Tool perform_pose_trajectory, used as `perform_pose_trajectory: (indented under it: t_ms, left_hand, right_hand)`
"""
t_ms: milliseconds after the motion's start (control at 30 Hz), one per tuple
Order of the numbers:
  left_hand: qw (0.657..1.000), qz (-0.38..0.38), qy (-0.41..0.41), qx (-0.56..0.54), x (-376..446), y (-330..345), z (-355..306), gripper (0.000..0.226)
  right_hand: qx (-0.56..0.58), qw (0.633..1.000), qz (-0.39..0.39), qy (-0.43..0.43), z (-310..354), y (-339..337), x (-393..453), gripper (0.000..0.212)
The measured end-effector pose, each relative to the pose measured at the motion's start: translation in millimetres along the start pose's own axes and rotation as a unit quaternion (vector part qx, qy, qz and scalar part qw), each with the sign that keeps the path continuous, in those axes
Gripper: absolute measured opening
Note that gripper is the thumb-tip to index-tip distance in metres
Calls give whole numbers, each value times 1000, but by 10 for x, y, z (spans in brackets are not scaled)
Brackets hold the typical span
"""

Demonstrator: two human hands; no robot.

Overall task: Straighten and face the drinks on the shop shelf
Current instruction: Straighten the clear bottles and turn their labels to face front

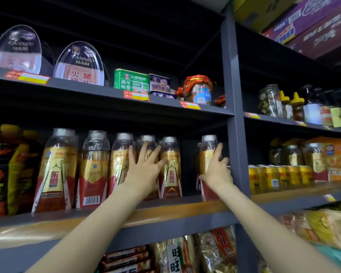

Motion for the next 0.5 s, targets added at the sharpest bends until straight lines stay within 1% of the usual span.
perform_pose_trajectory:
  t_ms: [100,200,367,500]
  left_hand:
    - [999,-20,-6,31,17,82,38,73]
    - [999,-26,-7,47,48,132,56,73]
    - [998,-28,-4,62,33,135,40,70]
    - [998,-31,-5,63,32,140,47,69]
  right_hand:
    - [0,1000,6,13,-41,33,61,113]
    - [-3,1000,-10,24,-98,67,119,112]
    - [48,998,0,51,-182,163,211,113]
    - [83,995,-1,53,-227,215,255,111]
Point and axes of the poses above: each hand's wrist, its own x-axis towards the middle knuckle, its own y-axis out of the palm, z = x × y, the point moved 9 cm from there along x, towards the middle knuckle, and after that the axes turned 12 degrees about -y, right-handed, at the moved point
